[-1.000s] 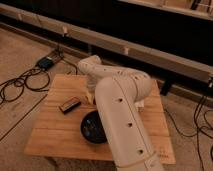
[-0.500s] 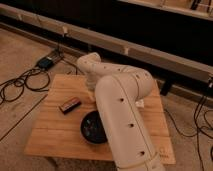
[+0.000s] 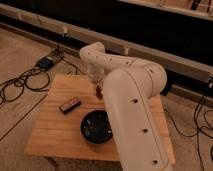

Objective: Place the pepper in the ceramic cup

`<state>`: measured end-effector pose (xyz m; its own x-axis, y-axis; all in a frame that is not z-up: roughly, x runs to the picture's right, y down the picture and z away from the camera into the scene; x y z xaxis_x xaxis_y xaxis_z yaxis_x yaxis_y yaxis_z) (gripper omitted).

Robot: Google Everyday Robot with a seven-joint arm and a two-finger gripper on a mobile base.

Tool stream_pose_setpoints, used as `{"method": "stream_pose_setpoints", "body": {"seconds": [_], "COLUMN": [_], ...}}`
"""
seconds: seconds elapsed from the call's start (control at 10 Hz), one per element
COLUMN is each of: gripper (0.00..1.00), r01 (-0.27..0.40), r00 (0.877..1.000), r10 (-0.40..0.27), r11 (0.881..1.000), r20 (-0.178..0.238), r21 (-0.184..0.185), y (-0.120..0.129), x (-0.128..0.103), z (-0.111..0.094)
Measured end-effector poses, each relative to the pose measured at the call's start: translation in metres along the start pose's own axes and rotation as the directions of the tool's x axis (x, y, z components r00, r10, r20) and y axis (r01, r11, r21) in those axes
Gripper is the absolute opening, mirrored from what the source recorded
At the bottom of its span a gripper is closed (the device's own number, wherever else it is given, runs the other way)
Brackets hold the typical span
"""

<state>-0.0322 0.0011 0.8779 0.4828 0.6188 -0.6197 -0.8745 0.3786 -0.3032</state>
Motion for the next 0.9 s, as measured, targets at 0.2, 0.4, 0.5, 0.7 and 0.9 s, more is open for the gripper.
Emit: {"method": "stream_pose_setpoints", "body": {"seconds": [0.2,0.4,0.5,0.7,0.9], "gripper": [0.00,0.00,0.00,0.00,0.00], "r01": [-0.086,-0.185,-0.234,-0.296,-0.374], "r00": [0.994,0.971,0.954,0.932,0.902], "r10": [0.086,0.183,0.230,0.286,0.353], "r11": [0.996,0.983,0.972,0.955,0.927], "r20": [0.071,0.154,0.190,0.222,0.247], "r21": [0.005,-0.005,-0.005,0.009,0.039], "y": [-0.013,-0.025,-0.030,-0.036,-0.045], "x": [0.013,0.031,0.048,0.080,0.123], "z": [-0.031,-0.062,-0.076,-0.089,-0.098]}}
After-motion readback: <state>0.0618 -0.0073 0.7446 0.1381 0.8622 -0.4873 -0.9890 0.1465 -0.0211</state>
